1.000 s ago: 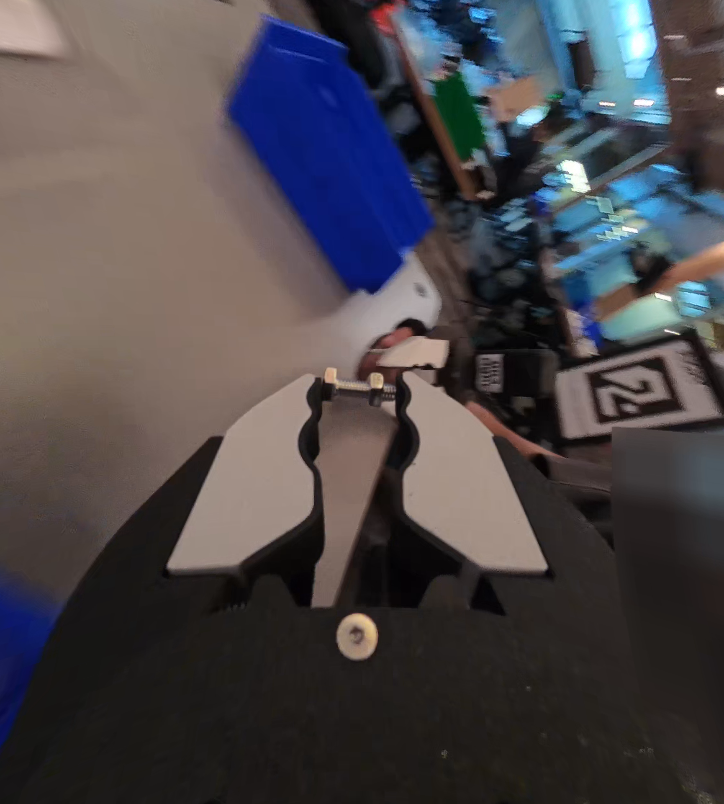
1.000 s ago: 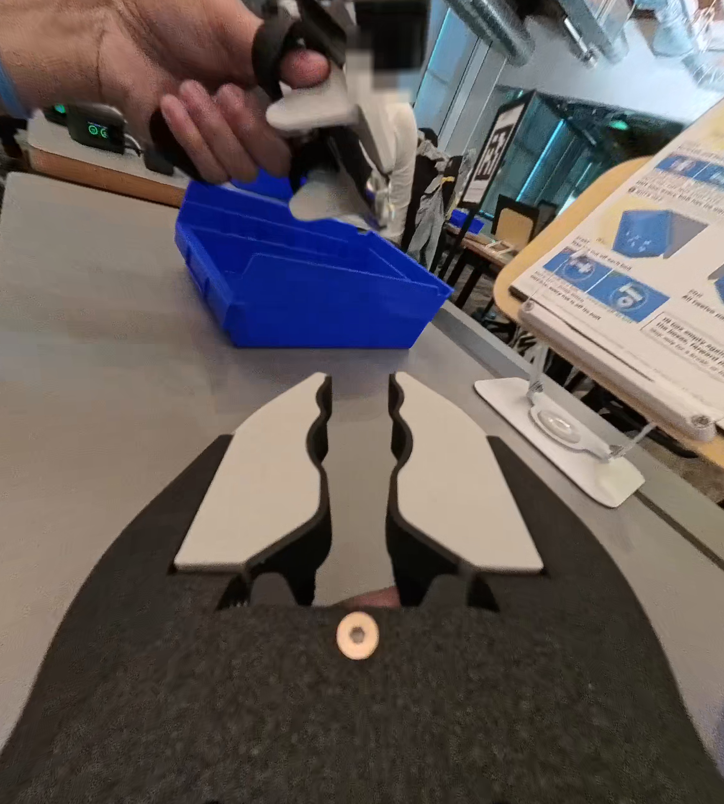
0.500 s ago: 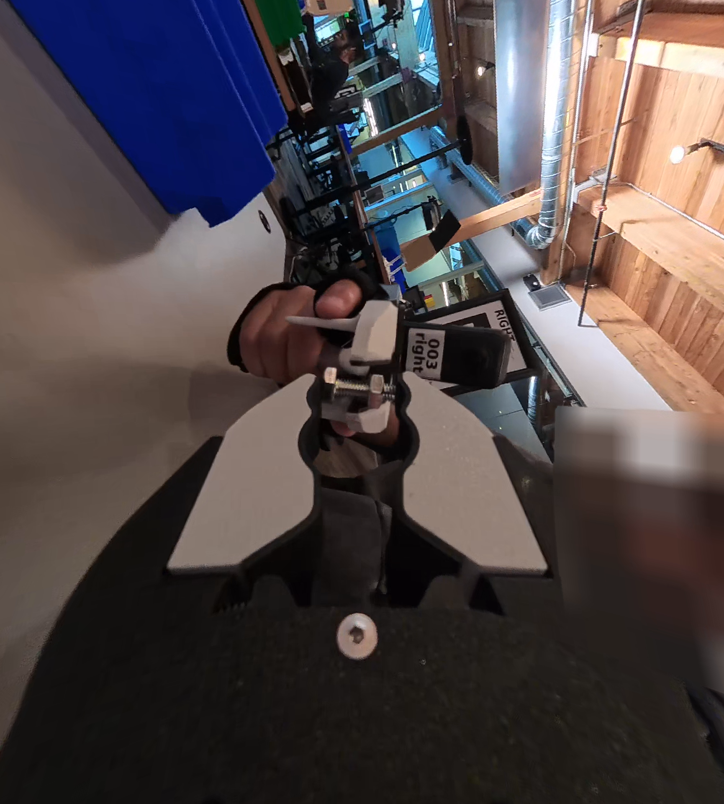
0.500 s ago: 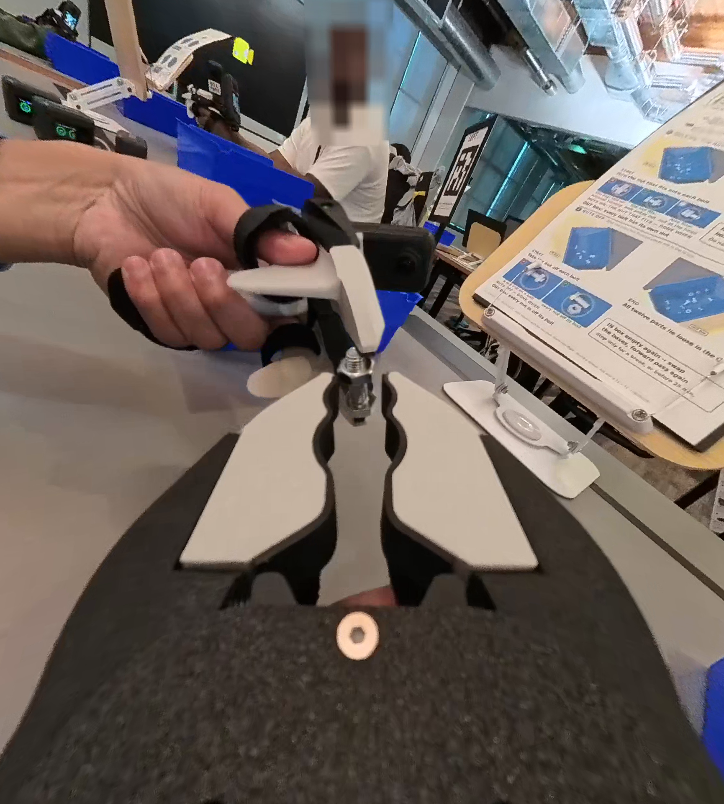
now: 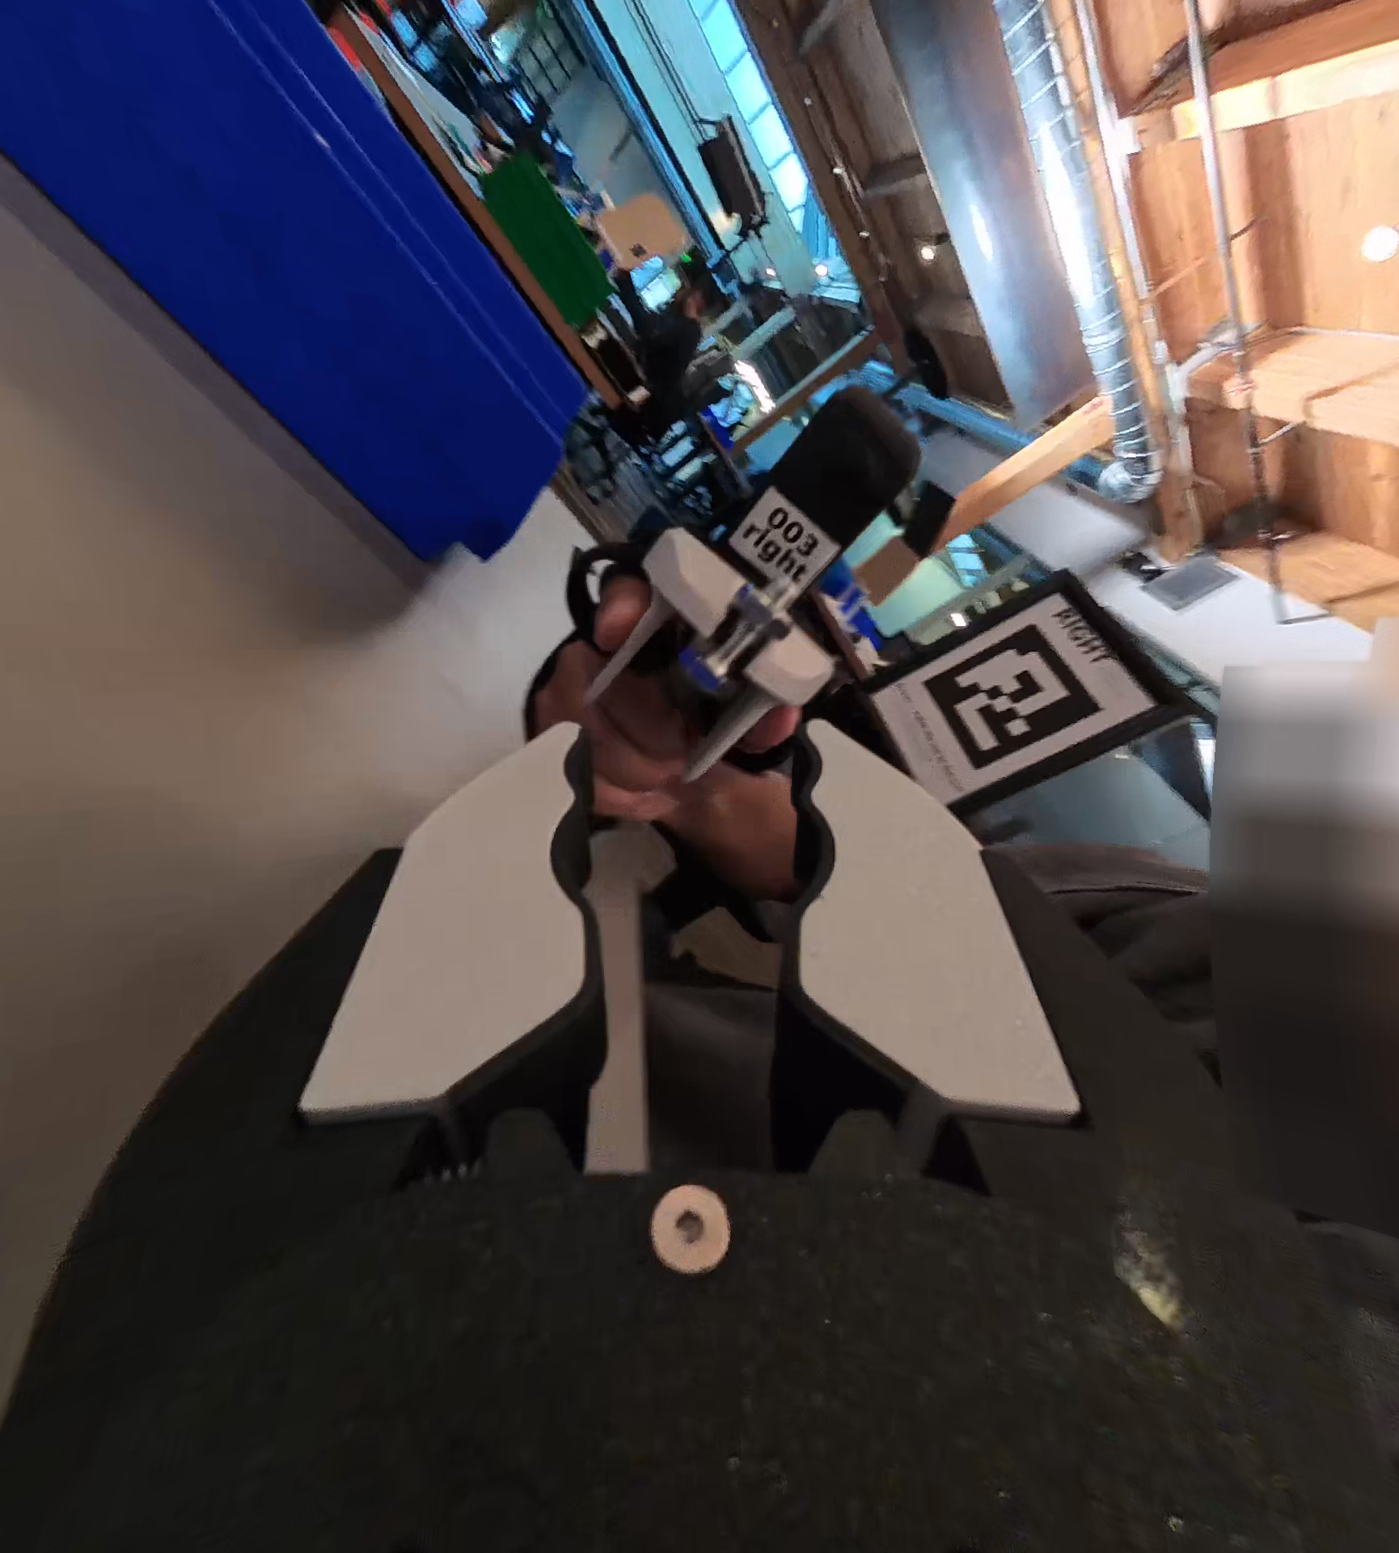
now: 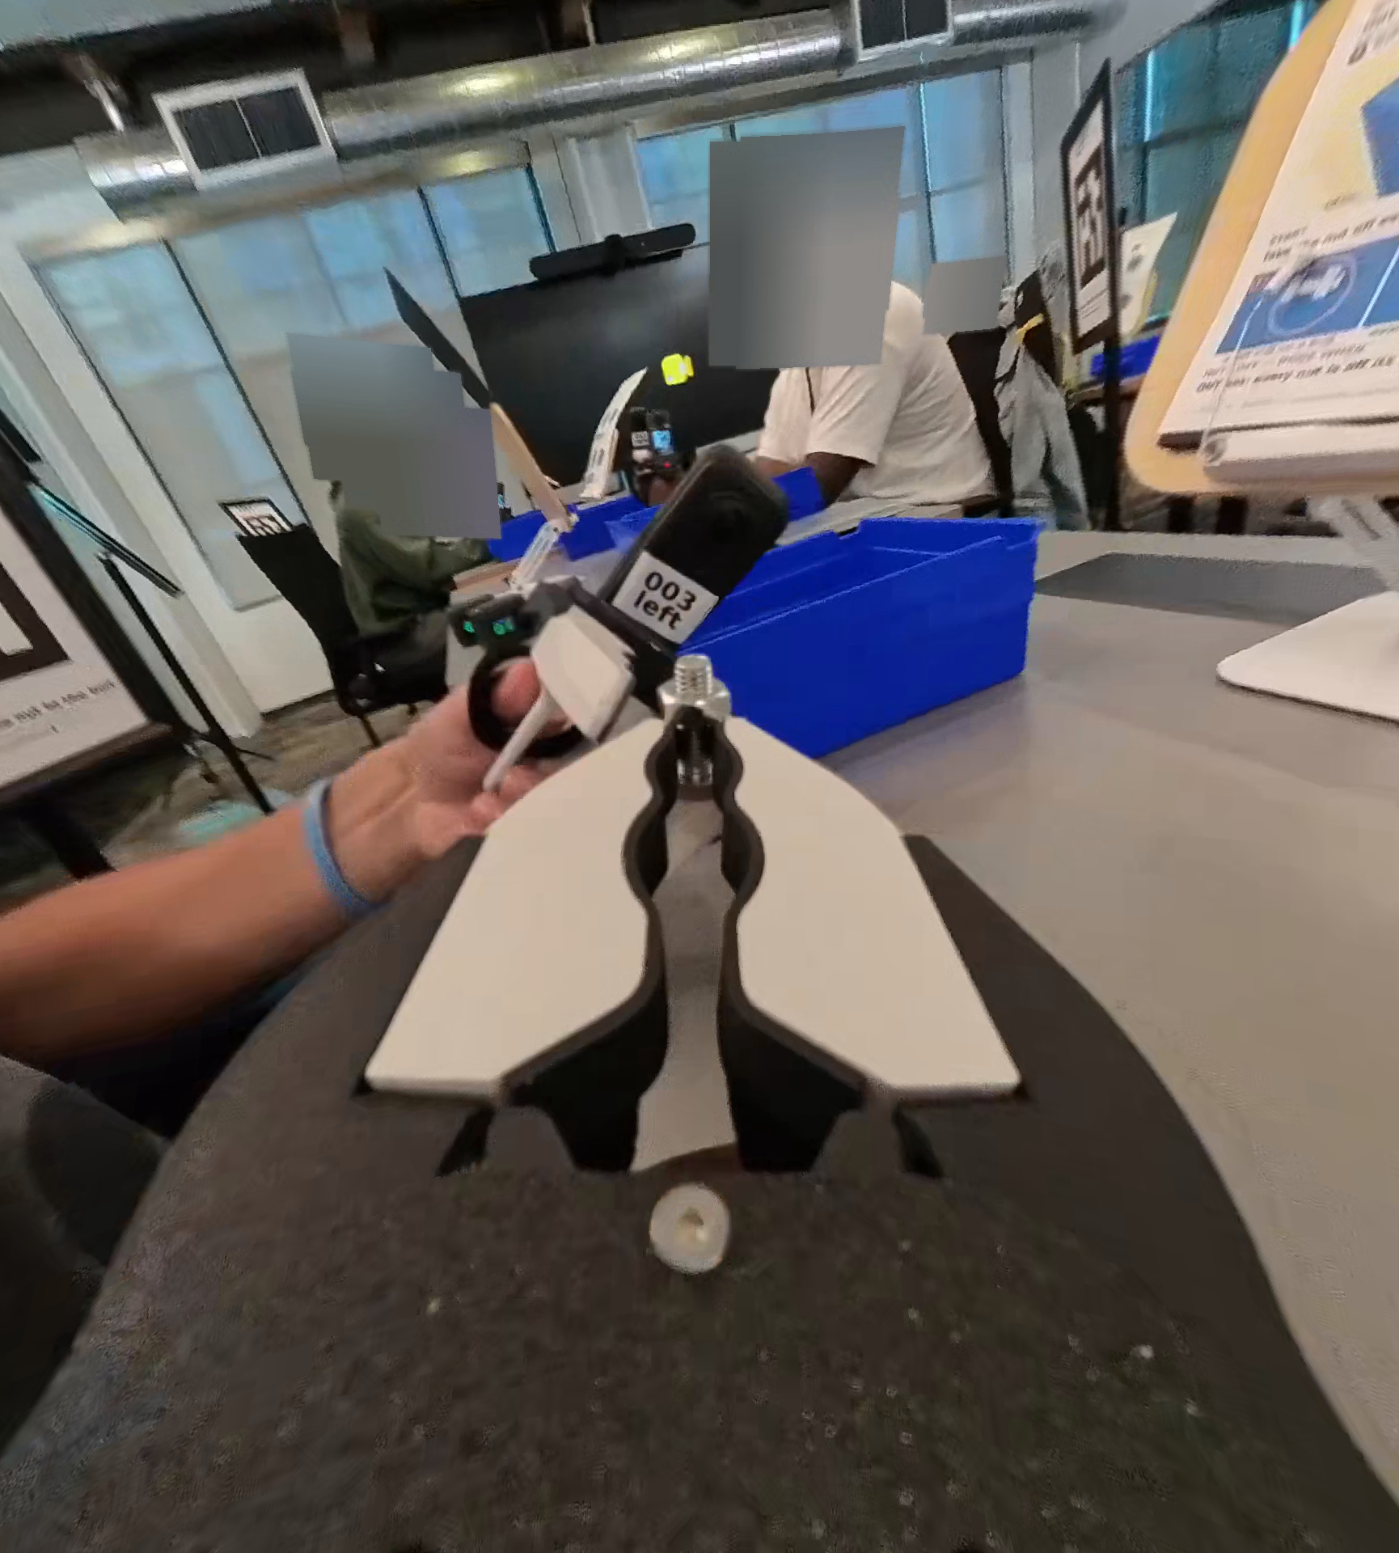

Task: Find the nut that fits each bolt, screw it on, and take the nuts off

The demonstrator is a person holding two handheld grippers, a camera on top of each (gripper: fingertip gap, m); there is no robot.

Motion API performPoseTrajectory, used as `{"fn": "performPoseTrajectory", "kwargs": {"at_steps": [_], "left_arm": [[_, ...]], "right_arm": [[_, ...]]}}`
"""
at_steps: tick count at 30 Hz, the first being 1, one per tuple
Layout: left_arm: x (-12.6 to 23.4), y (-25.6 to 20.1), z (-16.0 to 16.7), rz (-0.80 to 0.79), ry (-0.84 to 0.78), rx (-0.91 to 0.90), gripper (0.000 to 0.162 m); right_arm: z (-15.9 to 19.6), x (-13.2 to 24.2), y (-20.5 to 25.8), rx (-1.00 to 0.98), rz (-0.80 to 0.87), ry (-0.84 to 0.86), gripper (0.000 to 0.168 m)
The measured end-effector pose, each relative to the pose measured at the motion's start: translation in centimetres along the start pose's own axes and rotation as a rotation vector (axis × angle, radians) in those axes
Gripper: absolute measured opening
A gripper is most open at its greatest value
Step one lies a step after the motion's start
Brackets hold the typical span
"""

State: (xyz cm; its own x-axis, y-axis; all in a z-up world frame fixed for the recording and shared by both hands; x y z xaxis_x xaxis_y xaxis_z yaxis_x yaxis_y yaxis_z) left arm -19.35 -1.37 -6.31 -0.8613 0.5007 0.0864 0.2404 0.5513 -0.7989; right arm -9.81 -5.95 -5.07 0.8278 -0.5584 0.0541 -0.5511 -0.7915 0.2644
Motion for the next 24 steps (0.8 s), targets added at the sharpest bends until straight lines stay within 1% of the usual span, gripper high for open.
{"fn": "performPoseTrajectory", "kwargs": {"at_steps": [1, 3, 6, 8, 10, 14, 18, 19, 20, 24], "left_arm": [[0.2, 0.6, 0.4, -0.052, -0.03, -0.041, 0.044], [0.4, 1.7, 1.2, -0.159, -0.066, -0.122, 0.044], [-0.4, 1.4, 2.2, -0.245, -0.032, -0.281, 0.039], [-1.1, 0.8, 2.5, -0.299, -0.019, -0.393, 0.033], [-1.5, 0.5, 2.6, -0.344, -0.03, -0.478, 0.031], [-1.6, 0.3, 2.8, -0.332, -0.017, -0.488, 0.032], [-1.3, 0.1, 2.7, -0.295, -0.03, -0.475, 0.032], [-1.3, 0.2, 2.8, -0.303, -0.026, -0.475, 0.026], [-1.3, 0.3, 2.9, -0.321, -0.018, -0.477, 0.017], [-1.2, 0.2, 3.1, -0.323, 0.018, -0.492, 0.015]], "right_arm": [[0.0, -0.1, -0.1, -0.067, -0.041, -0.008, 0.007], [0.0, -0.1, -0.2, -0.189, -0.116, -0.03, 0.007], [0.3, -0.4, -0.5, -0.3, -0.167, -0.044, 0.008], [0.8, -0.8, -0.6, -0.315, -0.169, -0.024, 0.007], [1.5, -1.3, -0.4, -0.29, -0.157, 0.026, 0.008], [1.9, -1.8, 0.3, -0.253, -0.163, 0.074, 0.007], [2.5, -2.3, 0.4, -0.197, -0.119, 0.132, 0.008], [2.6, -2.4, 0.4, -0.2, -0.119, 0.146, 0.008], [2.7, -2.4, 0.4, -0.202, -0.121, 0.151, 0.008], [2.8, -2.5, 0.7, -0.217, -0.157, 0.152, 0.008]]}}
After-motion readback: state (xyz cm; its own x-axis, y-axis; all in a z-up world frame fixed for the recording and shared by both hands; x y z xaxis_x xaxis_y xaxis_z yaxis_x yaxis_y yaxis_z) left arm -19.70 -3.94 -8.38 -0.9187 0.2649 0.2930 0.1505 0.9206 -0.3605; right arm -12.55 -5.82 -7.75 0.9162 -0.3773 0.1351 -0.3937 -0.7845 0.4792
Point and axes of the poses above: each gripper's, where its closed fingertips meet, x back along the fingers, z out of its underside, y = z × x across the jaws, the point moved 5 cm from there along x, back along the fingers, and after that the axes turned 10 degrees about y, right-handed, at the moved point
